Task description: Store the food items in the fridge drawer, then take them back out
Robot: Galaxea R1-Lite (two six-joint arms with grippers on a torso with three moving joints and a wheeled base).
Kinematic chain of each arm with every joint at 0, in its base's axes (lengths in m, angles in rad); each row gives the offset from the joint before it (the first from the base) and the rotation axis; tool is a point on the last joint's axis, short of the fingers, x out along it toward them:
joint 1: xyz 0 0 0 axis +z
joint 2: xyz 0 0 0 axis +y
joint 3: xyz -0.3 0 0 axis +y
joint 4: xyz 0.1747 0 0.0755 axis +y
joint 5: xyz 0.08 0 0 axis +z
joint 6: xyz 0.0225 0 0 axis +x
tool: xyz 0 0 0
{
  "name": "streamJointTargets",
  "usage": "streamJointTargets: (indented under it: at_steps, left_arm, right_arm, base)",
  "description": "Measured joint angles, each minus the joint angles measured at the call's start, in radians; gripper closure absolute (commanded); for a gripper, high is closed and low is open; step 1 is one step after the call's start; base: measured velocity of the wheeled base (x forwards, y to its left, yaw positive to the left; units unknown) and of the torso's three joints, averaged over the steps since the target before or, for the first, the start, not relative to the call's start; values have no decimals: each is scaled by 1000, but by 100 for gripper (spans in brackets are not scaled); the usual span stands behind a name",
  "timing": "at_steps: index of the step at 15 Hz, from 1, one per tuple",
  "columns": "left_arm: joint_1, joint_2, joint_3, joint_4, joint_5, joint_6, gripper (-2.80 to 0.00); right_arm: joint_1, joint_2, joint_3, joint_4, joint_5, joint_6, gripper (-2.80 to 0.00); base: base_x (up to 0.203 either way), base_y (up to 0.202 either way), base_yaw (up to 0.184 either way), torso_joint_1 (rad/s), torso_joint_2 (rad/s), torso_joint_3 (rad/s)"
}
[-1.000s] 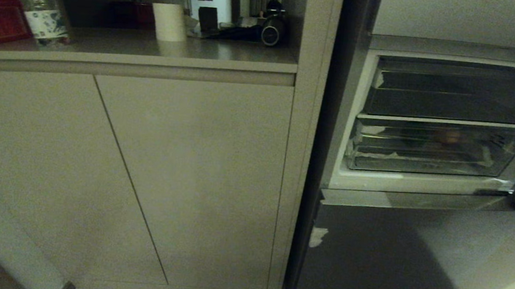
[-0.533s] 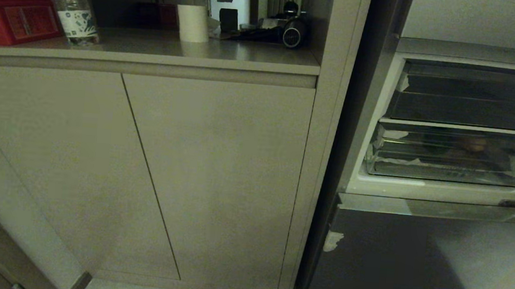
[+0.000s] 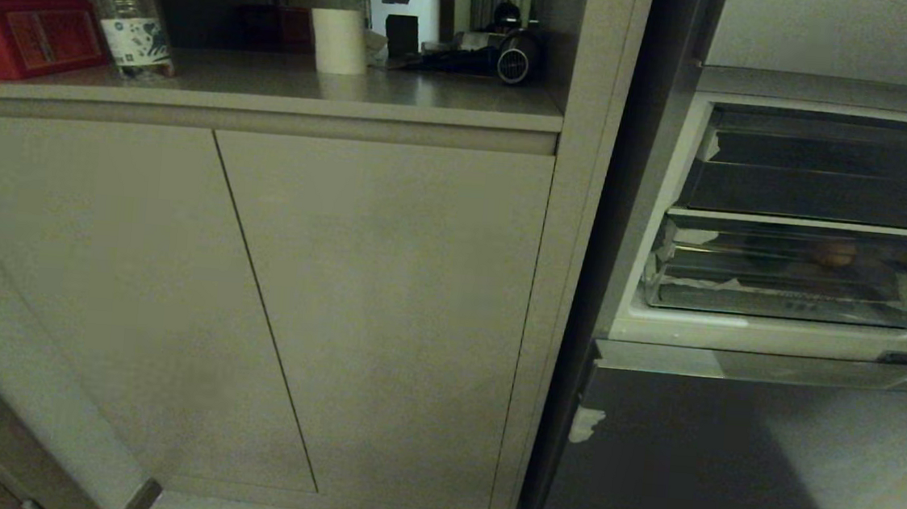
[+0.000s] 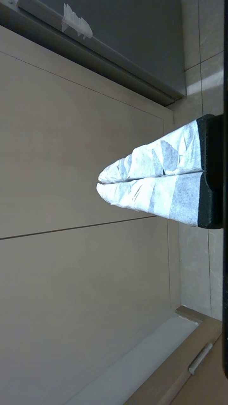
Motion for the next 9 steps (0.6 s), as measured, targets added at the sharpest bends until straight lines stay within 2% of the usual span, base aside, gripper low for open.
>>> streamJointTargets:
  at_steps: [3, 5, 9]
  left_arm:
    - [0, 0, 0, 0, 0, 0, 0]
    - [0, 0, 0, 0, 0, 0, 0]
    - [0, 0, 0, 0, 0, 0, 0]
  right_arm:
    - [1, 289, -122, -101, 77, 88, 0]
    - [2, 508, -188, -227, 108, 137, 0]
    - [5, 882, -269, -511, 135, 170, 0]
  base:
    - [0, 0, 0, 0, 0, 0]
    - [0, 0, 0, 0, 0, 0]
    - [0, 0, 0, 0, 0, 0]
